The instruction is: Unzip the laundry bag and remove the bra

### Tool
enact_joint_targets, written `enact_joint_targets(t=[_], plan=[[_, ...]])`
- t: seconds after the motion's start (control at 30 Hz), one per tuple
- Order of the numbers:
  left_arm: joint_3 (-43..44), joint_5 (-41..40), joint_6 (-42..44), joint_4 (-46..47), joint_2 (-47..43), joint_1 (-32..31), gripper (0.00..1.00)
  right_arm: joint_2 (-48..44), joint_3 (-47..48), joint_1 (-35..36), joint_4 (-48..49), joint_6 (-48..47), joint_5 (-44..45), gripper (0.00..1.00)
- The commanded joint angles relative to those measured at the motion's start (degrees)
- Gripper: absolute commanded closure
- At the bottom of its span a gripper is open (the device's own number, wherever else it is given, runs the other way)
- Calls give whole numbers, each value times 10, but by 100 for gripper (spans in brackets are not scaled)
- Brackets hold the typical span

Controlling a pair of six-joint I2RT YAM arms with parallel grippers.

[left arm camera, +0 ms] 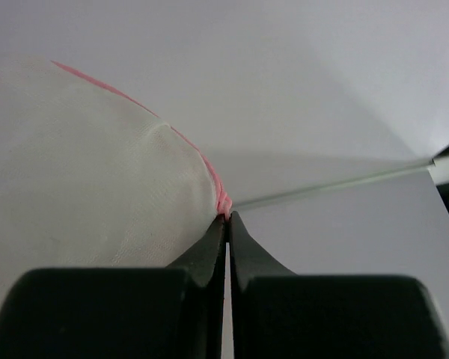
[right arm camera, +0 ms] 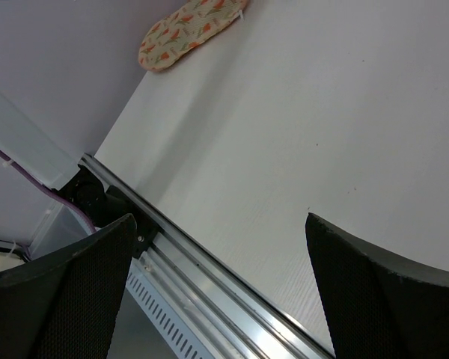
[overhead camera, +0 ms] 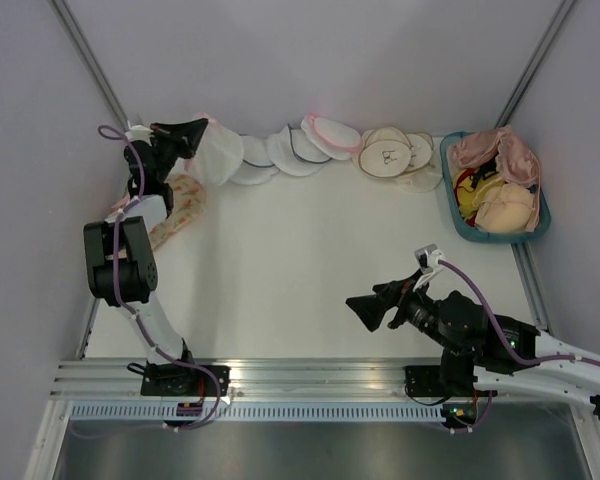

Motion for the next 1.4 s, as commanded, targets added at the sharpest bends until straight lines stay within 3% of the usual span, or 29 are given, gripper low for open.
enact_joint_targets(t=[0.0,0.13,0.27,0.43,0.57,0.7,0.87,1.0,1.13,1.2,1.23,1.27,1.37], plan=[[-65,84,-26,123,-56,-52,98,-1,11,-1,14,-23,-1,2],[-159,116,-14,167,-127,-124,98,1,18,-1,14,-30,15,2],[-246,123,95,82,-205,-188,98,-3,32,-1,-2,-35,51,2],[-401,58,195,20,-310,-290,98,-6,48,0,-27,-38,106,2],[-507,10,221,3,-371,-333,98,3,68,-1,-50,-46,150,2],[-587,3,225,30,-366,-395,98,38,86,0,-63,-47,175,2],[-657,-29,197,154,-330,-484,98,91,103,-1,-74,-27,172,2],[-712,-47,165,218,-357,-527,98,122,106,-1,-83,-9,166,2],[-711,-80,181,94,-486,-554,98,133,109,-1,-82,-2,166,2],[-696,-127,196,-41,-599,-577,96,141,111,0,-82,0,165,2],[-689,-141,203,-82,-635,-582,92,145,113,-1,-80,-1,164,2],[-681,-152,212,-125,-669,-586,72,148,114,-1,-81,0,165,2],[-670,-186,211,-244,-800,-593,34,164,118,0,-78,-2,164,2]])
